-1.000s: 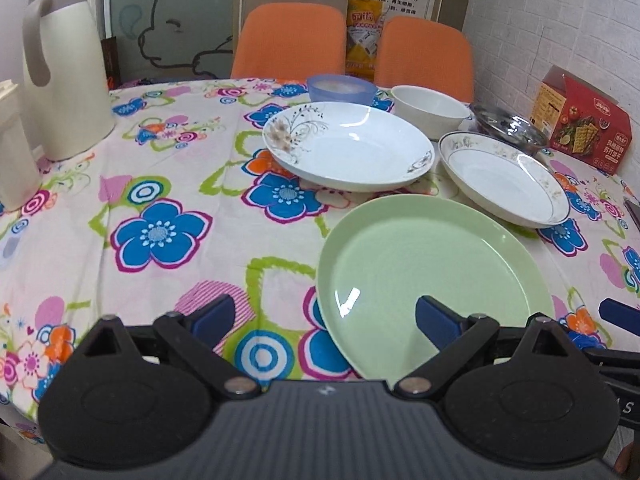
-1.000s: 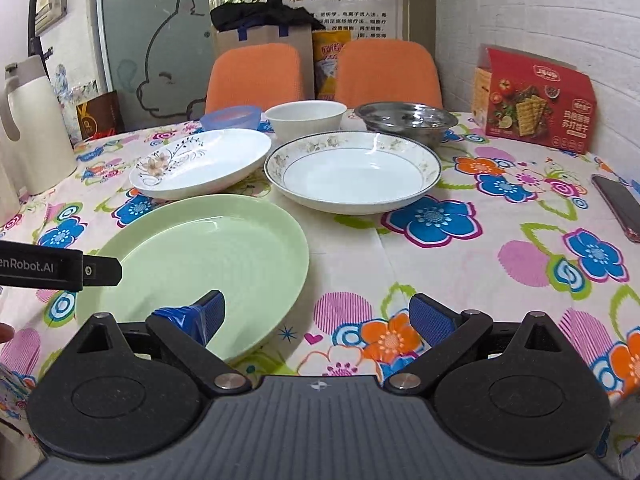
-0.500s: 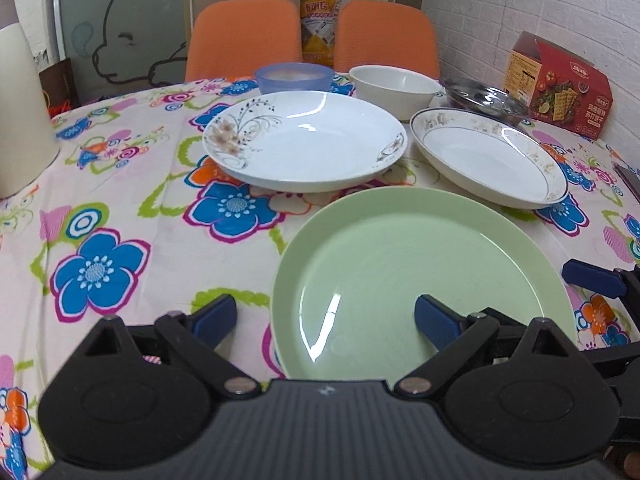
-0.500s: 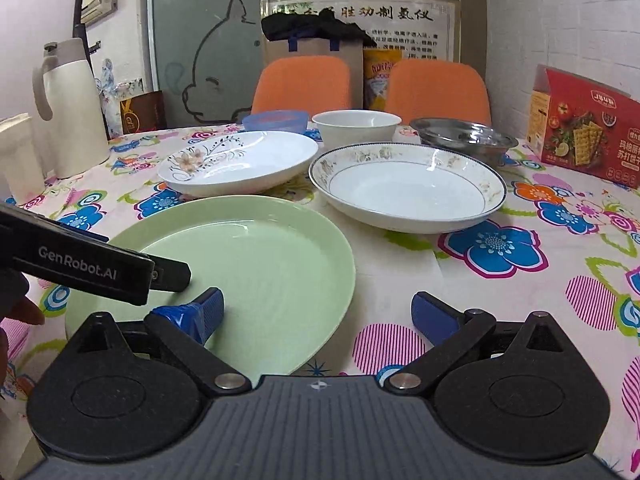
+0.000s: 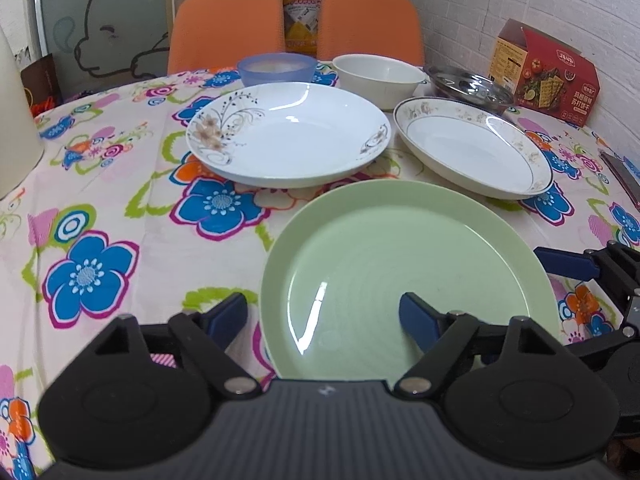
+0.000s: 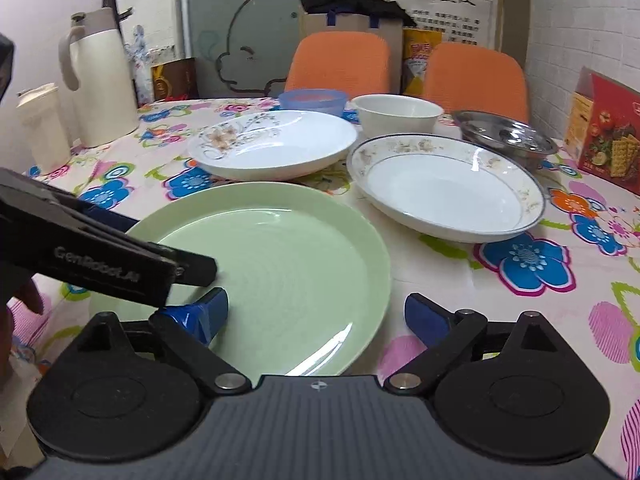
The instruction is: Organize plates and bowls
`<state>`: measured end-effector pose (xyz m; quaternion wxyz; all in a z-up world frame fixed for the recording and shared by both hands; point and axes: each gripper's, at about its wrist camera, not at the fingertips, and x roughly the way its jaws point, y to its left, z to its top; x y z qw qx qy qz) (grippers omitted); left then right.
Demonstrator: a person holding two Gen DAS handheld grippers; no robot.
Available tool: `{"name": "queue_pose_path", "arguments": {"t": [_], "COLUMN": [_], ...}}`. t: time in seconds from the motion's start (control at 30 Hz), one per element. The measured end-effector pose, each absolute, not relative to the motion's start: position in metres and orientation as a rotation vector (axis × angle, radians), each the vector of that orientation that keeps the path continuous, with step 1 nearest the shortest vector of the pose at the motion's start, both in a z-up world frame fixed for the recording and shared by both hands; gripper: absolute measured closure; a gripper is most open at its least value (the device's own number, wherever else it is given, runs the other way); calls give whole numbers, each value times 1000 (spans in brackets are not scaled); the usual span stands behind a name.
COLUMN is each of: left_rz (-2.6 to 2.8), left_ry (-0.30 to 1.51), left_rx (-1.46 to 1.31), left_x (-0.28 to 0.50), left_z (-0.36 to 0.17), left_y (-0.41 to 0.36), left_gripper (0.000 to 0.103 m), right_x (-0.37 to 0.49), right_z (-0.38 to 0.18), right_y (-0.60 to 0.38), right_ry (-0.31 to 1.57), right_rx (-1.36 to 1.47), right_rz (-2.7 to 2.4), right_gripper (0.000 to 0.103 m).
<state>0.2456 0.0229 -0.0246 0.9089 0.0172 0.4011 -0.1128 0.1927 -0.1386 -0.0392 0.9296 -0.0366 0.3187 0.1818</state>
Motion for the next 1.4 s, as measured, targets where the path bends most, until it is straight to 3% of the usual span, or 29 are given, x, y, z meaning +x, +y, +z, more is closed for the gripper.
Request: {"name": "queue_pose_path", "arguments": {"t": [0.03,0.1,0.17,0.23,0.77,1.2,1.3,1.4], "left_rz": [-247,-241,-224,-219,-32,-72,-103,-81], "left_ry": [822,813,807,812,795,807,811,757], "left_rx": [40,40,13,-5,-89,-63,-82,-108], "left_x": [243,239,239,237,223,236,237,243], "left_z": [-24,-23,-23,-20,-3,-22,-22,-10], "left_y": [22,23,27,29,126,119,123,134], "left_gripper": [31,34,49,54,54,55,42,40], "right_x": [189,184,185,179,189,195,200,215], "right_z": [-39,-38,-37,-34,-23,-35,-28,-9], "right_y": [-134,-129,-129,-123,-40,-42,-56,-84], "right_ry": [656,649,658,657,600,684,706,668], "right_rx": [-88,-104,-90,-102,-71,-102,-62,75], "right_rz": [390,378,369,344,483,474,531,484], "right_gripper": [21,21,22,22,21,19,21,20]}}
